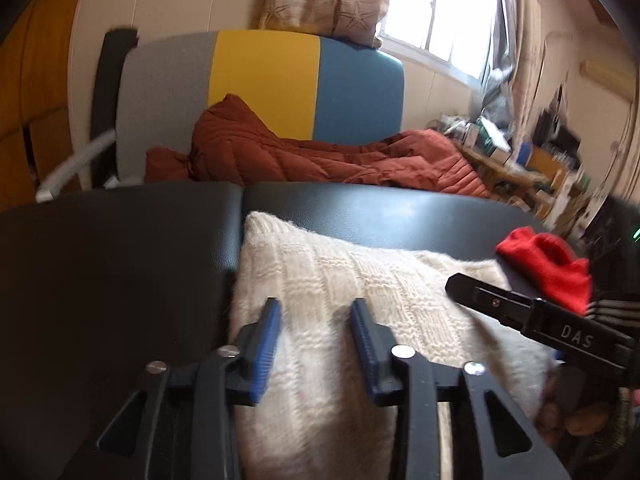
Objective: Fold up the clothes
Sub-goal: 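Grasp the folded sweater bundle with both grippers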
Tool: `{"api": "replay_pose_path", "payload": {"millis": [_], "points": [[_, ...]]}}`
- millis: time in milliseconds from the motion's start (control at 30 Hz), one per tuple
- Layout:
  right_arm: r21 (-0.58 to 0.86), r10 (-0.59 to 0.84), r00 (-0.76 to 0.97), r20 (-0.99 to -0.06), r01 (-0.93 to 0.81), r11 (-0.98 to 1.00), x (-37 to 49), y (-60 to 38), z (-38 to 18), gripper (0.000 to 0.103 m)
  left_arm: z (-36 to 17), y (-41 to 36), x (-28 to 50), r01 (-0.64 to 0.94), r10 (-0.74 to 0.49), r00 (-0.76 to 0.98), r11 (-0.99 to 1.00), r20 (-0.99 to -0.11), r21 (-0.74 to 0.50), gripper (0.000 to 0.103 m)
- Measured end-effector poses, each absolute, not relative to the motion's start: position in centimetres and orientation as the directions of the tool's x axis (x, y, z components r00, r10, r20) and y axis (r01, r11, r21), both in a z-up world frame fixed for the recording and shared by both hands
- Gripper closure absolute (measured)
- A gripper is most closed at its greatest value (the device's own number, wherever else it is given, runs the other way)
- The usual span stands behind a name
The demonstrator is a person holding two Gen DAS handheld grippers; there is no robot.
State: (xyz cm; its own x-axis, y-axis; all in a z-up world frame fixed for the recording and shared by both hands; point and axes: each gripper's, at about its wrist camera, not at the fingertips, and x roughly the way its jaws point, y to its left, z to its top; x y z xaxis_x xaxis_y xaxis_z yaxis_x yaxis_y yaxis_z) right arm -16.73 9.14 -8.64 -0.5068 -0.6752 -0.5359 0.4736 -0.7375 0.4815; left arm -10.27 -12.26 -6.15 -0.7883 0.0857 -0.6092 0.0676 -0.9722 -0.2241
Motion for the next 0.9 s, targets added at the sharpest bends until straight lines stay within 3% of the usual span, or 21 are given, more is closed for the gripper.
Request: {"api": "replay_pose_path", "payload": {"millis": [100, 167, 333, 433, 567, 633, 733, 800, 867, 900], "points": [[0.522, -0.714, -0.491, -0.498, 0.488, -0.700, -16.3, 10.1, -7.1, 0.031, -5.4, -16.0, -9.1, 0.068, 0.166, -0.799, -0.930, -0.578, -0.362, 0.045], [0.550, -0.734, -0.495, -0.466, 0.488, -0.678, -15.7, 11.6, -6.2, 0.018, -5.8, -18.3, -8.8, 0.062, 0.225, -0.789, -0.897, -0.572, -0.438, 0.044], [0.594, -0.732, -0.462, -0.501, 0.432, -0.679, -15.0, 16.0, -7.4, 0.006, -8.0, -22.0, -9.3, 0.029, 0.402, -0.733, -0.787, -0.549, -0.616, 0.044], [0.625, -0.726, -0.418, -0.546, 0.374, -0.685, -15.2, 17.9, -9.7, 0.006, -9.3, -22.0, -10.1, 0.005, 0.482, -0.705, -0.731, -0.521, -0.683, 0.043], [0.689, -0.779, -0.320, -0.540, 0.364, -0.627, -16.0, 17.6, -11.7, 0.005, -10.9, -20.4, -12.0, -0.027, 0.569, -0.636, -0.692, -0.522, -0.721, 0.042], [0.683, -0.795, -0.289, -0.533, 0.408, -0.606, -16.2, 16.3, -11.7, 0.005, -11.4, -19.4, -12.6, -0.033, 0.576, -0.628, -0.692, -0.524, -0.721, 0.033], [0.659, -0.806, -0.240, -0.541, 0.474, -0.583, -16.0, 13.8, -11.8, 0.005, -11.2, -18.3, -12.5, -0.052, 0.565, -0.639, -0.709, -0.522, -0.703, 0.034], [0.636, -0.806, -0.216, -0.552, 0.517, -0.574, -15.7, 12.6, -11.9, 0.009, -10.9, -17.6, -12.1, -0.066, 0.552, -0.649, -0.726, -0.523, -0.684, 0.041], [0.631, -0.810, -0.195, -0.553, 0.536, -0.560, -15.3, 12.0, -12.1, 0.029, -10.3, -17.4, -11.2, -0.073, 0.539, -0.661, -0.739, -0.522, -0.670, 0.050], [0.638, -0.816, -0.184, -0.548, 0.539, -0.550, -15.0, 11.8, -12.1, 0.033, -10.0, -17.3, -10.7, -0.076, 0.532, -0.667, -0.745, -0.522, -0.663, 0.054]]}}
